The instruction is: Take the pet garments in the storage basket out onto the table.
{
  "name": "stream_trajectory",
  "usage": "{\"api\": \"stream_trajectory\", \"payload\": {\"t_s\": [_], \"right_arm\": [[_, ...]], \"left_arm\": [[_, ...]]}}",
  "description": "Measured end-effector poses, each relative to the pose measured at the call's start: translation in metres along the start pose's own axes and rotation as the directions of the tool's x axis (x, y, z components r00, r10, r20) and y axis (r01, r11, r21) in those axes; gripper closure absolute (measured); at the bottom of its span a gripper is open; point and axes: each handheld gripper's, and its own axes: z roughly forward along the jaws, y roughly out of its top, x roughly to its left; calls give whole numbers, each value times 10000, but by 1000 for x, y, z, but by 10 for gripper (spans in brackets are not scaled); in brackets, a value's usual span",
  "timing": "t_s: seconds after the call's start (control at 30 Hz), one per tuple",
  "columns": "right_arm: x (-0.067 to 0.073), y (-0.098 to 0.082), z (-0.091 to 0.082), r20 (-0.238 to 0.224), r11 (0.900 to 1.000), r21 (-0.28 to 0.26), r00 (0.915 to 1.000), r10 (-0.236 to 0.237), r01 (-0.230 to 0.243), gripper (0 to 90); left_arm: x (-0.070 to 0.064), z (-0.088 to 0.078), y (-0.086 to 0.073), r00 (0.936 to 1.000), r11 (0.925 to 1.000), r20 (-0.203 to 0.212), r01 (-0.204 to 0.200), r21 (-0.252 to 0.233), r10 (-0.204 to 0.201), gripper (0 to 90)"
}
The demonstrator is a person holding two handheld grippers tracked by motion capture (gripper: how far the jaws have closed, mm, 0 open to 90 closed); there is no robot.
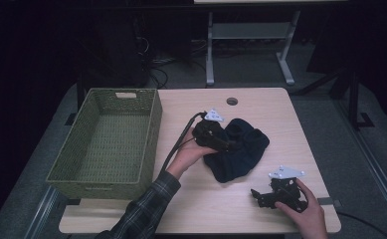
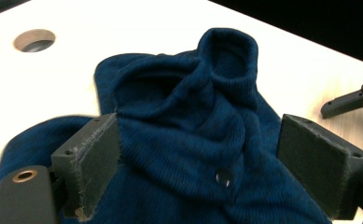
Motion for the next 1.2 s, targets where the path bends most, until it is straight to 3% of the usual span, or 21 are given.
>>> {"api": "stream_trajectory", "payload": {"t_s": [0.27,0.43,0.67,1.0,1.2], "right_arm": [[0,0,0,7,10000,4,10000,-22,22,5],[0,0,0,24,10000,-6,10000,-59,59,5],[-1,0,0,20,10000,-28,10000,-90,90,5],[-1,0,0,13,9999,-34,9999,-115,115,5],[-1,0,0,11,9999,-31,10000,-96,96,5]], "left_arm": [[-8,-23,-17,9994,9997,-268,-206,-154,202,131],[-11,-35,-28,9988,9993,-477,-122,-367,105,131],[-20,-48,-43,9981,9992,-536,-312,-233,299,131],[-32,-59,-73,9967,9999,-803,-153,-42,149,130],[-31,-64,-92,9957,9998,-931,34,213,-14,129]]}}
